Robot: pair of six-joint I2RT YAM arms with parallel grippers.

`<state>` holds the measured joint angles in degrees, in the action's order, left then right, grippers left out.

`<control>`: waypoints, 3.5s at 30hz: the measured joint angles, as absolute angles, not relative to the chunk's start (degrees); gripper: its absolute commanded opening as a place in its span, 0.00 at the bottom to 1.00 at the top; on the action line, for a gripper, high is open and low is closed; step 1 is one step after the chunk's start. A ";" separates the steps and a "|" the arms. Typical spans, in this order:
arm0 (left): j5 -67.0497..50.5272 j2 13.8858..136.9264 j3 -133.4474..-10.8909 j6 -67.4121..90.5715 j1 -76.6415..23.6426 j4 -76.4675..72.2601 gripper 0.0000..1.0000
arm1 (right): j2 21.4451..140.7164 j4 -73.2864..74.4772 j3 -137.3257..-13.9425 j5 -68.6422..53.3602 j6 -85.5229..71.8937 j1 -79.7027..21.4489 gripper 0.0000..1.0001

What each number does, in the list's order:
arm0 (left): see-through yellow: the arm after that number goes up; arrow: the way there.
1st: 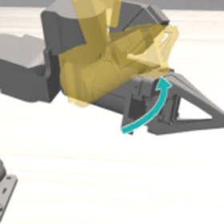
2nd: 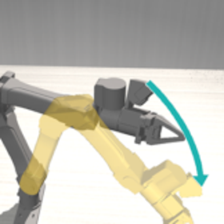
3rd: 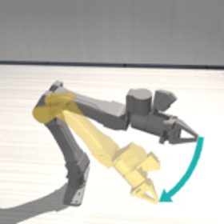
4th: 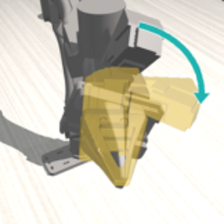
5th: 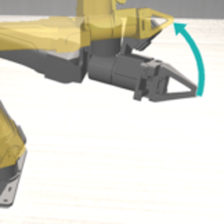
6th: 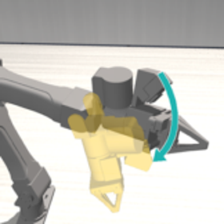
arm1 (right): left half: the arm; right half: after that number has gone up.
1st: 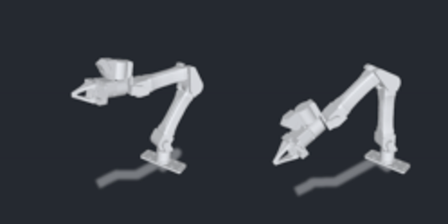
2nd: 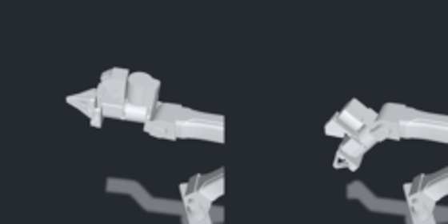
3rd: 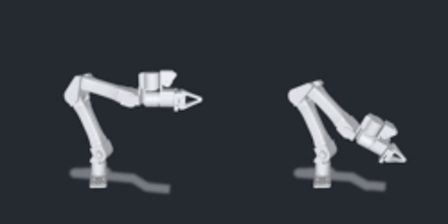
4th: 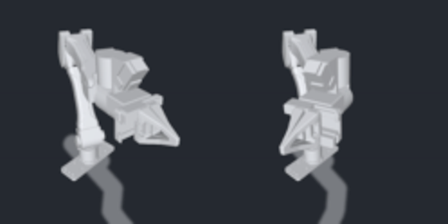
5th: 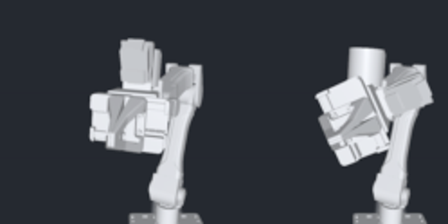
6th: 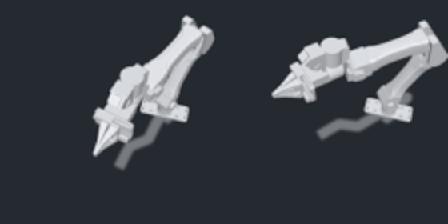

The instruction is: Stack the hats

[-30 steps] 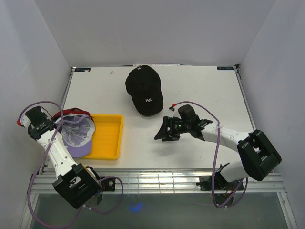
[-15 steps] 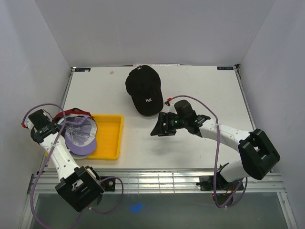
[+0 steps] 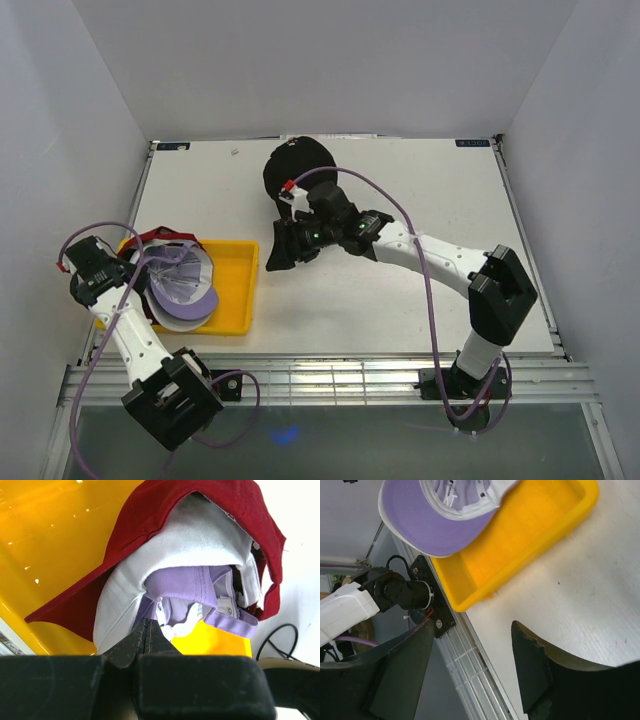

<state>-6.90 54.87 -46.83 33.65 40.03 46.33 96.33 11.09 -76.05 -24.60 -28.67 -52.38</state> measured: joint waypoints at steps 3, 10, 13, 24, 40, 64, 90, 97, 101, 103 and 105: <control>-8.25 53.95 -46.28 33.56 40.03 46.57 0.01 | 99.98 11.81 -81.95 -23.70 -25.76 -54.94 0.70; -10.66 52.64 -45.25 33.39 40.03 47.13 0.00 | 109.32 13.30 -93.10 -22.13 -18.85 -60.42 0.72; -11.27 52.14 -44.77 33.39 40.03 47.24 0.00 | 112.71 14.04 -96.71 -21.12 -14.94 -62.65 0.73; -11.66 52.07 -44.75 33.10 40.03 48.03 0.00 | 115.35 10.48 -95.88 -17.61 -0.40 -69.60 0.76; -11.90 52.21 -45.39 32.75 40.03 49.30 0.00 | 119.85 -7.92 -88.25 -8.16 9.28 -75.22 0.77; -12.69 52.18 -45.41 32.77 40.03 49.23 0.00 | 123.92 -17.10 -88.33 -0.27 11.40 -76.97 0.69; -17.61 53.39 -51.70 33.01 39.94 51.46 0.51 | 123.26 -22.76 -88.40 5.32 14.28 -77.62 0.08; -23.00 53.45 -56.25 32.51 38.89 49.69 0.66 | 120.70 -20.60 -88.29 5.48 13.78 -77.62 0.08; -28.14 54.33 -59.07 32.03 38.20 47.33 0.68 | 118.74 -18.94 -88.29 5.45 13.06 -77.62 0.08; -29.95 54.98 -60.64 31.75 37.93 46.39 0.69 | 117.60 -18.09 -88.29 5.45 12.38 -77.62 0.08; -31.00 55.40 -61.76 31.59 37.85 45.65 0.69 | 116.51 -17.10 -88.29 5.45 11.86 -77.62 0.08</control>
